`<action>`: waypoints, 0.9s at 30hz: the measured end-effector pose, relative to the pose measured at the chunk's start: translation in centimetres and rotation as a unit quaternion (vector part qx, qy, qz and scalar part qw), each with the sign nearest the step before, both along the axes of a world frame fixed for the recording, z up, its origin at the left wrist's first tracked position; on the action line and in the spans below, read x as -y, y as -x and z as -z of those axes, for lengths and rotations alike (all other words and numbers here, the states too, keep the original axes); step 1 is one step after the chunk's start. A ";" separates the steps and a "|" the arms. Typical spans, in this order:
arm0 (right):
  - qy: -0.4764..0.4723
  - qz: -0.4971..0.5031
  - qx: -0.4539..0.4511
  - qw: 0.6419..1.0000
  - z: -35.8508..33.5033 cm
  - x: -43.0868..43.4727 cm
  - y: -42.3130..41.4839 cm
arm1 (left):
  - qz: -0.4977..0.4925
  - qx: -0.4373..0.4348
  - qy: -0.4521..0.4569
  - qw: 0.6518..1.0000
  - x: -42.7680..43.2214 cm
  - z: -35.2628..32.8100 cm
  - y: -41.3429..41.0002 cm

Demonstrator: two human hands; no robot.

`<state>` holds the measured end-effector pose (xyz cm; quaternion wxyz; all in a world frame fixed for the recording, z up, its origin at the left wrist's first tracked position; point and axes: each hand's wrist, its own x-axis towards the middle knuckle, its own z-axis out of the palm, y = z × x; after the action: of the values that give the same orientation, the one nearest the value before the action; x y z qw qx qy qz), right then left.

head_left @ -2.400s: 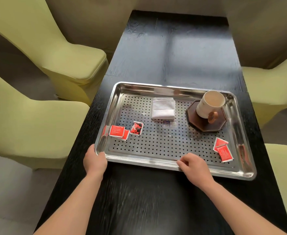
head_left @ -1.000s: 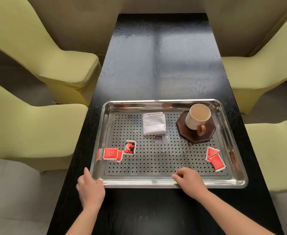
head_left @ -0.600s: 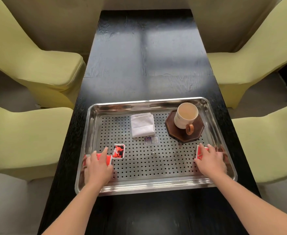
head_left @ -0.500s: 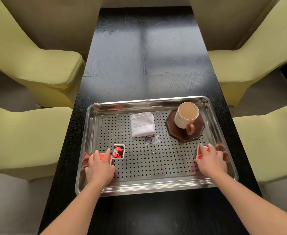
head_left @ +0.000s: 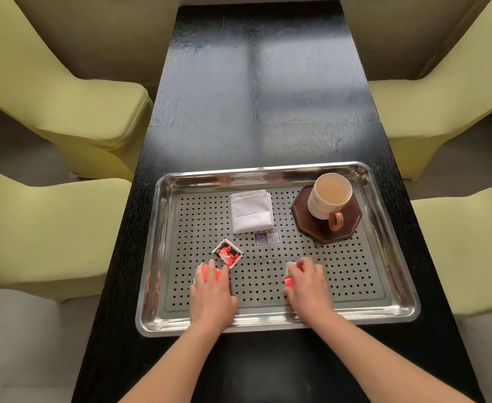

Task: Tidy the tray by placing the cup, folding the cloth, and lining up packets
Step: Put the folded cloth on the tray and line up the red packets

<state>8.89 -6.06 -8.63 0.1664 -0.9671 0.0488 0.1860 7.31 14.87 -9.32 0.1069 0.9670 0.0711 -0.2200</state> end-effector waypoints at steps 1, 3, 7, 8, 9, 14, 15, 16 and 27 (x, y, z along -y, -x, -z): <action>-0.014 -0.014 -0.003 1.000 0.1 -1.1 0.2 | 0.022 0.001 0.006 1.000 0.5 -0.1 0.3; -0.032 -0.041 -0.010 0.999 0.2 -2.7 0.4 | 0.072 0.006 0.029 0.997 1.1 -0.2 1.0; -0.068 -0.075 -0.002 0.995 -0.2 -3.2 -1.1 | 0.051 0.073 0.100 0.991 -0.3 -0.8 1.8; -0.070 -0.087 0.010 0.994 -0.4 -3.3 -1.8 | 0.014 0.091 0.114 0.989 -0.8 -0.9 1.7; -0.065 -0.105 0.020 0.992 -0.5 -3.7 -2.4 | -0.029 0.098 0.129 0.986 -1.3 -1.0 1.4; -0.014 -0.256 -0.018 0.966 -1.1 -8.3 -5.3 | -0.181 0.088 0.195 0.960 -2.4 -1.8 -0.6; 0.006 -0.285 -0.022 0.958 -1.1 -9.0 -5.6 | -0.178 0.085 0.198 0.960 -2.5 -1.8 -0.6; 0.027 -0.310 -0.021 0.950 -1.0 -9.3 -5.8 | -0.168 0.082 0.202 0.961 -2.6 -1.9 -0.5; -0.019 -0.274 -0.010 0.961 -1.0 -3.4 -1.3 | -0.089 0.074 0.246 0.962 -1.0 -1.2 1.5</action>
<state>10.23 -2.62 -7.64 0.1272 -0.9382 -0.2203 0.2348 5.84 15.91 -8.11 0.3661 0.9140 0.0928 -0.1483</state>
